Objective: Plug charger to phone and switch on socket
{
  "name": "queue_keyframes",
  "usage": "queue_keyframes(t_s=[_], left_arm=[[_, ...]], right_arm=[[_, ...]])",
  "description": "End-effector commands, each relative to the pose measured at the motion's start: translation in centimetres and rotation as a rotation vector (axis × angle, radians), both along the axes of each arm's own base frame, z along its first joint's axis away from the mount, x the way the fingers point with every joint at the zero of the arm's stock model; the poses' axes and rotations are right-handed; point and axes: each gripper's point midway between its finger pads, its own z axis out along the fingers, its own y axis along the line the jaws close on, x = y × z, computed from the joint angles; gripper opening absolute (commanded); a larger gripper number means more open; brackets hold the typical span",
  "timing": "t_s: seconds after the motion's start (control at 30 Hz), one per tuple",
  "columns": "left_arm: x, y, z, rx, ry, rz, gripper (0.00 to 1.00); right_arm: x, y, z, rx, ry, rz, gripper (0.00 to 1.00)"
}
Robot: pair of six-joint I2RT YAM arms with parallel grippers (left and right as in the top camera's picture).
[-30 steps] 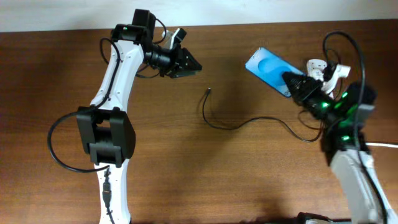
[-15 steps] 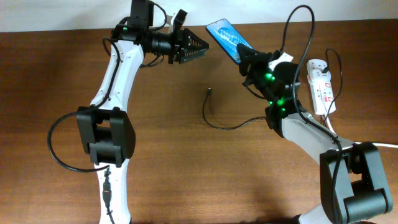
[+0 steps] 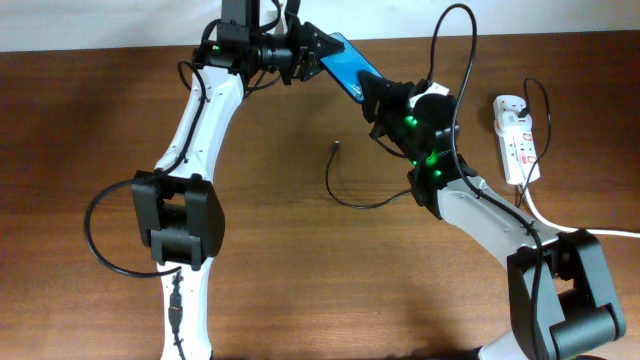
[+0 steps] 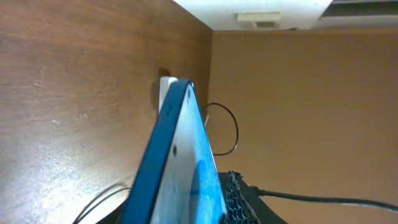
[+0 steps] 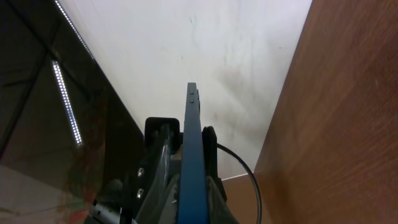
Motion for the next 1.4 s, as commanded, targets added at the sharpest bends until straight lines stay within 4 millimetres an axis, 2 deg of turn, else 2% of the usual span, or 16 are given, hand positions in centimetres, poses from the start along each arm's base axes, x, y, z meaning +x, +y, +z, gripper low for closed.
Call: queue_keyframes(t_s=[0.0,0.17,0.4,0.53,0.63,0.73,0.77,0.9,1.07,1.17,1.23,1.37], left_arm=[[0.5,-0.1,0.5,0.009,-0.021,0.03,0.34],[-1.6,-1.4,2.4,-0.111,0.072,-0.079,0.3],[-3.2,-2.0,3.3,-0.166,0.107,-0.162,0.3],[-4.4,-3.5,3.5,-0.178,0.114,-0.215,0.3],[-4.3,-2.9,3.7,-0.183,0.086,-0.225,0.29],[-3.4,-0.9,3.8,-0.192,0.07,-0.205,0.3],[-3.5,-0.8,3.8,-0.193,0.068,-0.207,0.3],[-4.3,-2.2,3.9,-0.192,0.06,-0.238,0.31],[-5.0,-5.1,3.2,-0.153,0.051,-0.238,0.3],[-4.0,-5.2,2.5,-0.108,0.037,-0.172,0.24],[-2.3,-4.6,1.6,-0.059,0.047,-0.07,0.23],[-0.9,-4.1,1.0,-0.03,0.079,0.029,0.23]], right_arm=[[-2.0,3.6,3.5,0.051,-0.093,0.172,0.04],[-1.6,3.1,3.1,0.043,-0.076,0.138,0.04],[-0.5,1.6,2.9,0.036,-0.073,0.027,0.04],[-0.1,1.0,3.2,0.036,-0.079,-0.014,0.04],[0.3,-0.3,3.3,0.036,-0.081,-0.025,0.04],[0.8,-2.3,3.6,0.041,-0.092,0.001,0.04],[0.8,-2.3,3.9,0.043,-0.107,0.001,0.04],[0.7,-1.8,4.1,0.037,-0.119,0.007,0.04],[-0.4,1.3,3.5,-0.016,-0.124,0.054,0.04],[-0.8,2.0,2.7,-0.025,-0.089,0.078,0.04],[-1.0,2.3,2.3,-0.032,-0.076,0.096,0.04],[-1.6,3.3,0.6,-0.089,-0.033,0.125,0.04]])
